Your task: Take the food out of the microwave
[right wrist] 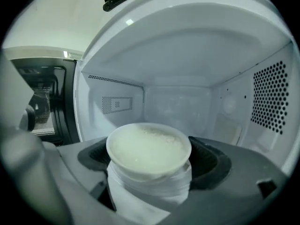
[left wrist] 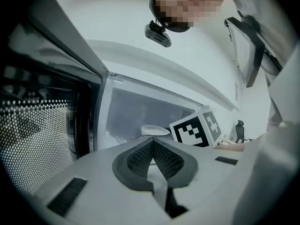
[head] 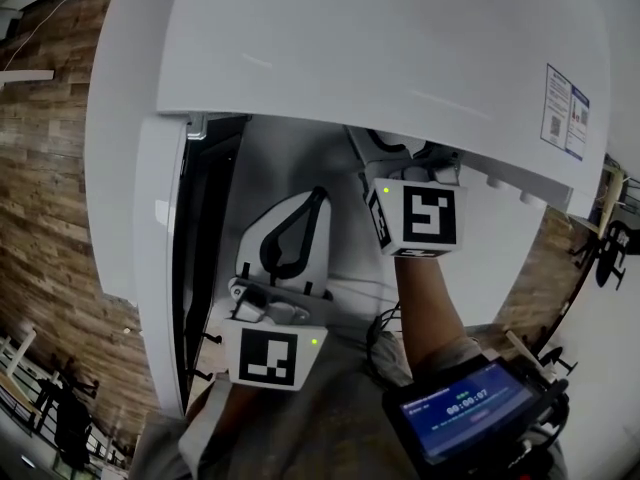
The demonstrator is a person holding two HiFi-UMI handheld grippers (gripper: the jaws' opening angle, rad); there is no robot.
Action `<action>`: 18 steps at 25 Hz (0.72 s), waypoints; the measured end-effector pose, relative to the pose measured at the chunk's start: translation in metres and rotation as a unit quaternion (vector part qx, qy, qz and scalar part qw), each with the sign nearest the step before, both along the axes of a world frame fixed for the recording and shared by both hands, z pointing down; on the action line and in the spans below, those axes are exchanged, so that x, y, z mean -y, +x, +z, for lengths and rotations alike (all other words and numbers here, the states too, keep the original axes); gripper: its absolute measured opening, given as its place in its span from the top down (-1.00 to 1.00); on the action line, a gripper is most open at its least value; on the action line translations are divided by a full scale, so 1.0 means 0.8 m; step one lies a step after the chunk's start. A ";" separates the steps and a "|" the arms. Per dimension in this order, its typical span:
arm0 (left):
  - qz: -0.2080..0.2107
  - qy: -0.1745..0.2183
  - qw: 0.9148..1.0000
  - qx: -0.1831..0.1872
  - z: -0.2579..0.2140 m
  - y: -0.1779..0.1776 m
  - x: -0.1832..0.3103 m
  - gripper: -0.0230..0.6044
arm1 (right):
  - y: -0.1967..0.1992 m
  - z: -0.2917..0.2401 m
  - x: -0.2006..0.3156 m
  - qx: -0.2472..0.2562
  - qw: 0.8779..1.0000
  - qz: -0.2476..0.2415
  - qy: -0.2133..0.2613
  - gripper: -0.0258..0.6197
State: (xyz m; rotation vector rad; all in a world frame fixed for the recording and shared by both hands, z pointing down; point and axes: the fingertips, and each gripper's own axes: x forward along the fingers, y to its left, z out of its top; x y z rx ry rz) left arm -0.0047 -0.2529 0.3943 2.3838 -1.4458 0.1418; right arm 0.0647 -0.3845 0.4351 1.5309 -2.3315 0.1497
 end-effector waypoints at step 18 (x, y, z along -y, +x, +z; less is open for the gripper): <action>0.019 0.045 0.999 0.009 -0.039 0.070 -0.141 0.91 | 0.058 -0.004 -0.188 0.001 1.000 -0.020 -0.020 -0.67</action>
